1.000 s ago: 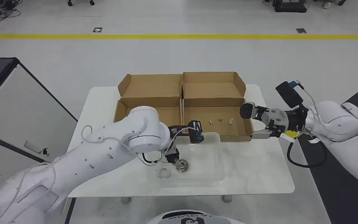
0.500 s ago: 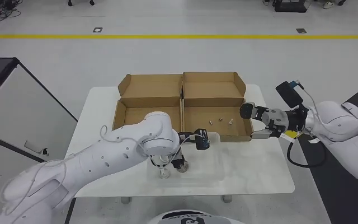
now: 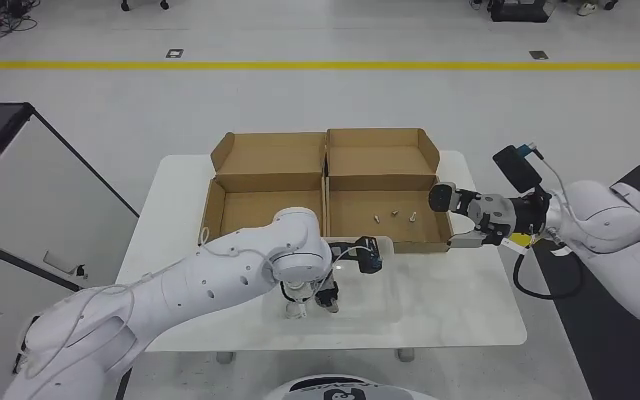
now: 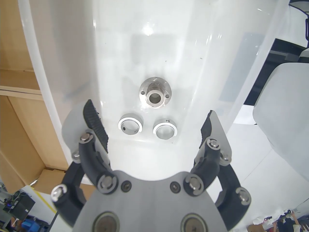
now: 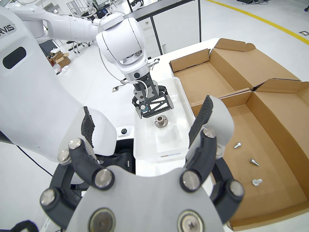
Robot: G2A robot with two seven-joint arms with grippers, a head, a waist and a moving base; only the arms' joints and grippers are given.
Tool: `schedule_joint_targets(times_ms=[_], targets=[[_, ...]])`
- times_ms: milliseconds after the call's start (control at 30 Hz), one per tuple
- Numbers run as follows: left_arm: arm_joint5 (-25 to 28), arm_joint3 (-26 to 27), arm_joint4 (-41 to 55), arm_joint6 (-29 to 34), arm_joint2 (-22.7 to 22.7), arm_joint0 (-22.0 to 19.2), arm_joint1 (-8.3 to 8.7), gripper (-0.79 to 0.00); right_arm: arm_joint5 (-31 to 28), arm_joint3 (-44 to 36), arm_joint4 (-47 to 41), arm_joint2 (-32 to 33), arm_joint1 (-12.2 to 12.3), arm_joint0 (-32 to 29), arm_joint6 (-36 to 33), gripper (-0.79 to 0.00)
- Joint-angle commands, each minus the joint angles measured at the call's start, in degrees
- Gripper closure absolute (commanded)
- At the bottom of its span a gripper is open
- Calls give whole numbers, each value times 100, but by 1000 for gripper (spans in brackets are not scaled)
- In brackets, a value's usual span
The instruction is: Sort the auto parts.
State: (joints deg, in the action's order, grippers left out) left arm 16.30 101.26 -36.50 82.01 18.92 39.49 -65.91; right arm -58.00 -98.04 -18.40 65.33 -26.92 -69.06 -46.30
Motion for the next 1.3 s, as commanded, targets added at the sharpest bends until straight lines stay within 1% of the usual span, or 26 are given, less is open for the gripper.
schedule_joint_targets(times_ms=[0, 267, 967, 1033, 1267], targets=[[31, -70, -62, -9, -62, 18, -34, -785, 0, 2, 6, 2, -4, -2, 0, -785], [-24, -296, -81, -112, -118, 109, -118, -785, 0, 2, 6, 2, -4, -2, 0, -785], [-26, -313, -104, -156, -114, 125, -118, -785, 0, 2, 6, 2, -4, -2, 0, -785], [-78, -378, -134, -87, -119, 145, -121, -785, 0, 2, 6, 2, -4, -2, 0, -785], [-305, -229, -200, 441, -197, 55, -210, -785, 0, 2, 6, 2, -4, -2, 0, -785]])
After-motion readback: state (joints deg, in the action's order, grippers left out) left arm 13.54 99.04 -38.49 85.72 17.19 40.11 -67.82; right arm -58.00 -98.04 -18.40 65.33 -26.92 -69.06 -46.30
